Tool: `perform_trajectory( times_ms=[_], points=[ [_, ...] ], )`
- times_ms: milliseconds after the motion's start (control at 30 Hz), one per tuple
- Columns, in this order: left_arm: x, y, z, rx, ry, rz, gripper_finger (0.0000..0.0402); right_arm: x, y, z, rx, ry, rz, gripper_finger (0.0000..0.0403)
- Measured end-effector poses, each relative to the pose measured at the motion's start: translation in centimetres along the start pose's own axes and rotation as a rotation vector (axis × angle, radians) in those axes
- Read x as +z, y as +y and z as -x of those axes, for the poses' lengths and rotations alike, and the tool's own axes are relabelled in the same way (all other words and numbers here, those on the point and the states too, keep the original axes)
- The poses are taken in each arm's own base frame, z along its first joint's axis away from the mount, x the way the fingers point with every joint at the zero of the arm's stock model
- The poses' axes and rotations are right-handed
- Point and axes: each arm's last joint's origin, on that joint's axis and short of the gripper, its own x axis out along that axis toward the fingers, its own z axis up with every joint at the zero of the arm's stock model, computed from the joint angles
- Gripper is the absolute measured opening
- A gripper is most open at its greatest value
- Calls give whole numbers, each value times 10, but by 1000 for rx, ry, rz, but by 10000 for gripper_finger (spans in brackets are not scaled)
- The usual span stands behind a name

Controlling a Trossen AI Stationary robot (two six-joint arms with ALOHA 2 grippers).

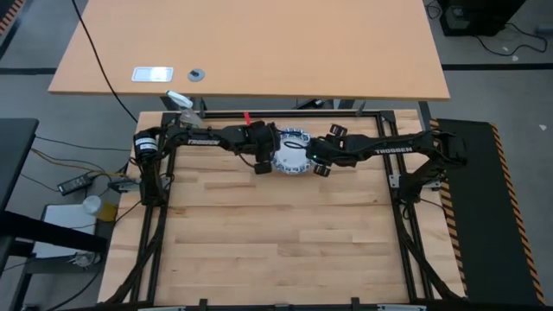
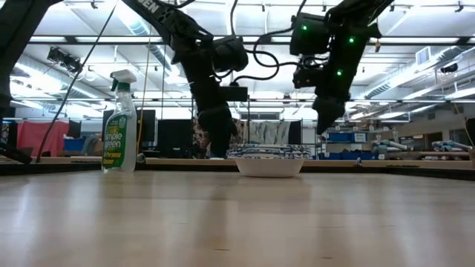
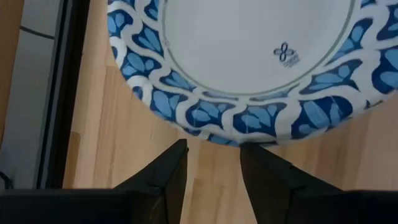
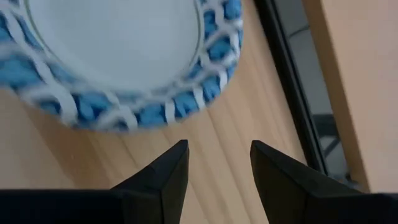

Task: Nest bowls inside each other
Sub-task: Stack the blue white patterned bowl on top of the other blue white patterned bowls

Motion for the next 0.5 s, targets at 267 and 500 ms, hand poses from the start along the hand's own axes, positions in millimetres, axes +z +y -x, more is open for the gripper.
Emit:
perform_trajectory(
  times_ms=[267, 500],
  points=[
    [0, -8, 6, 6, 24, -62, 150, -11, 2, 6, -8, 73, 14, 180],
    [12, -15, 17, 36, -87, -110, 150, -6, 2, 4, 74, -122, -46, 180]
  ],
)
